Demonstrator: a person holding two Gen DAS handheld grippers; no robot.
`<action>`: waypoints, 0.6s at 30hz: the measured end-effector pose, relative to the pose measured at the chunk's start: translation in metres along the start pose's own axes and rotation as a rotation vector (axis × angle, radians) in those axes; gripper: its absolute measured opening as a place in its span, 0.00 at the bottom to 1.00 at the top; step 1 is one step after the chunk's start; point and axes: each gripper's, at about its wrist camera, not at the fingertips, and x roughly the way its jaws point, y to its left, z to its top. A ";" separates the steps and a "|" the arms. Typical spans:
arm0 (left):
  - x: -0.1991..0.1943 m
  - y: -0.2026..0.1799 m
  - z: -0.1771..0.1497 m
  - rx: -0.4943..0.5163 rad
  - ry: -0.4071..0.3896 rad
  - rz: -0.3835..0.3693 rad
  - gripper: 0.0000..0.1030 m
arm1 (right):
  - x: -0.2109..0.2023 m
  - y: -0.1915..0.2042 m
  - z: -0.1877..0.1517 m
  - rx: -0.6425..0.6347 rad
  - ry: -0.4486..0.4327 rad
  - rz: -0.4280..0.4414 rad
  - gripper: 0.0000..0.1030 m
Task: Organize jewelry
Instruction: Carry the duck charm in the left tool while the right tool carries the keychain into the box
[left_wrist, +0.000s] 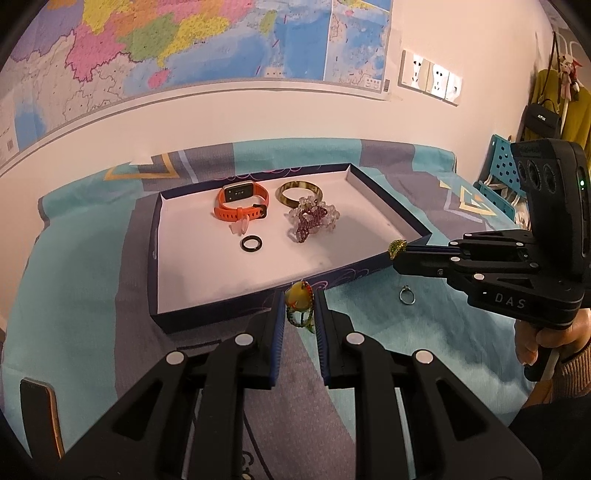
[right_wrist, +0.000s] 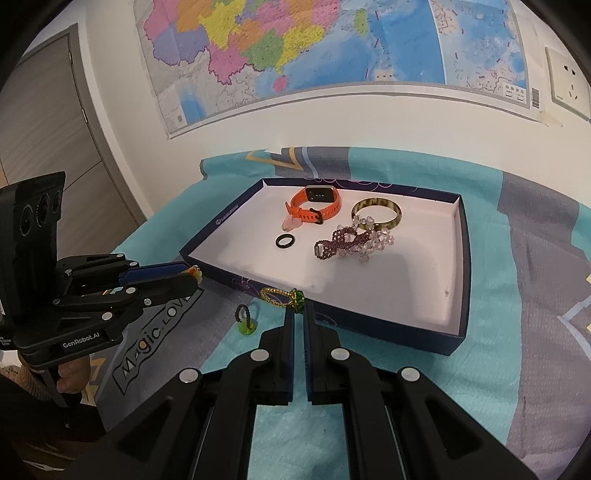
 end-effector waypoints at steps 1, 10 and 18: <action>0.000 0.000 0.000 -0.001 -0.001 0.000 0.16 | 0.000 0.000 0.001 -0.001 0.000 -0.001 0.03; 0.002 0.000 0.005 -0.001 -0.007 -0.002 0.16 | 0.003 -0.001 0.006 -0.011 -0.004 0.000 0.03; 0.004 0.002 0.010 -0.005 -0.010 0.001 0.16 | 0.005 -0.002 0.010 -0.020 0.000 -0.008 0.03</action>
